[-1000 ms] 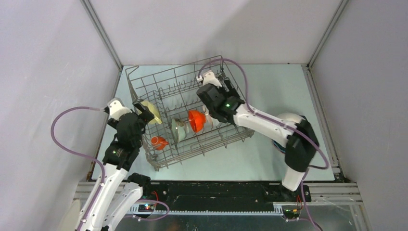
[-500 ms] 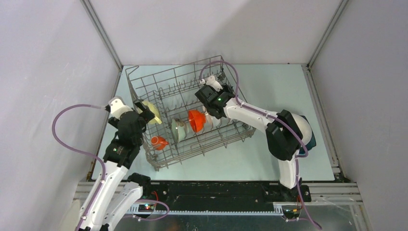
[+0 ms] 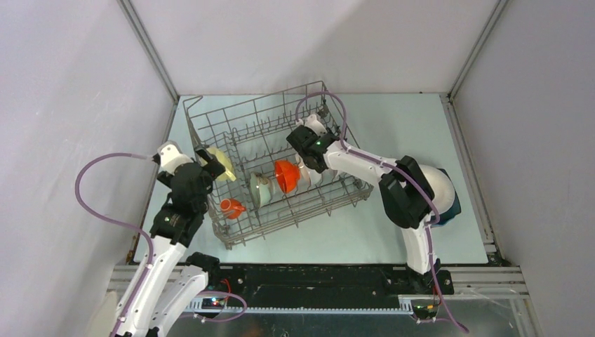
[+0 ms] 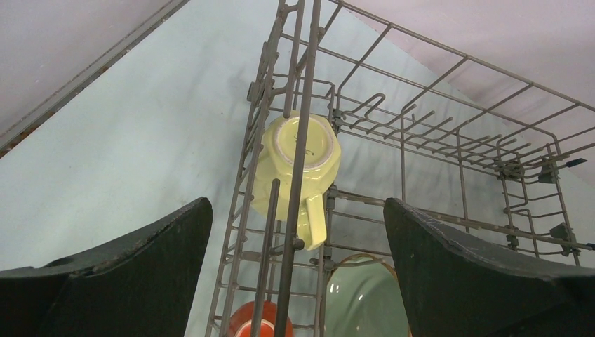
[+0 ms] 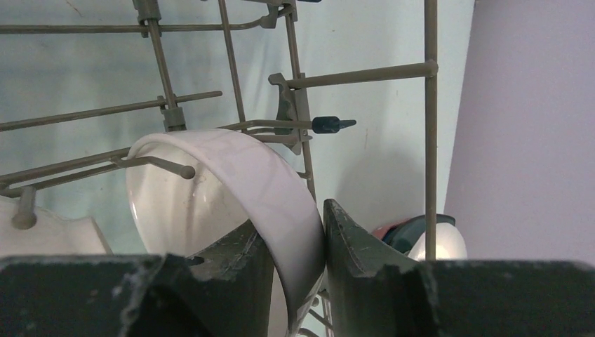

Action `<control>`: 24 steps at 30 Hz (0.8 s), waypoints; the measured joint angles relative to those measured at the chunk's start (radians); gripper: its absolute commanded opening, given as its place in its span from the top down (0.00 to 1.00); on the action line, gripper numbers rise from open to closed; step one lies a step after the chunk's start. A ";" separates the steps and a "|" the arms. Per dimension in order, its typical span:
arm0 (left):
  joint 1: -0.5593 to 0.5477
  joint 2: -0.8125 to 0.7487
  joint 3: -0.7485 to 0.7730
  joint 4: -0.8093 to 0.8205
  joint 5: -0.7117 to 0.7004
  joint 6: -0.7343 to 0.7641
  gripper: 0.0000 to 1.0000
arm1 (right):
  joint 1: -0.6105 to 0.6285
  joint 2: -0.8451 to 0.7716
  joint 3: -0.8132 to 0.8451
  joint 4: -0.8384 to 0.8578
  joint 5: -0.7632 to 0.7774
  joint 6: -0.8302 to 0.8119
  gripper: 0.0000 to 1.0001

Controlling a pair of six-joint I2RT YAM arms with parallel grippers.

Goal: Unload the mixed dishes from the dish rack
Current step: Pick up the bowl from the dish rack.

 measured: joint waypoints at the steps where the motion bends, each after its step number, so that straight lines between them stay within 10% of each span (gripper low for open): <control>1: 0.000 -0.002 0.000 0.000 -0.001 0.000 0.00 | 0.002 0.006 0.005 -0.004 0.009 0.000 0.80; 7: 0.000 -0.016 0.000 0.000 -0.002 0.000 0.00 | 0.016 0.019 0.009 -0.011 0.069 -0.001 0.99; 24: 0.000 -0.041 0.000 -0.002 -0.002 0.000 0.00 | 0.116 -0.064 -0.163 0.295 0.272 -0.273 1.00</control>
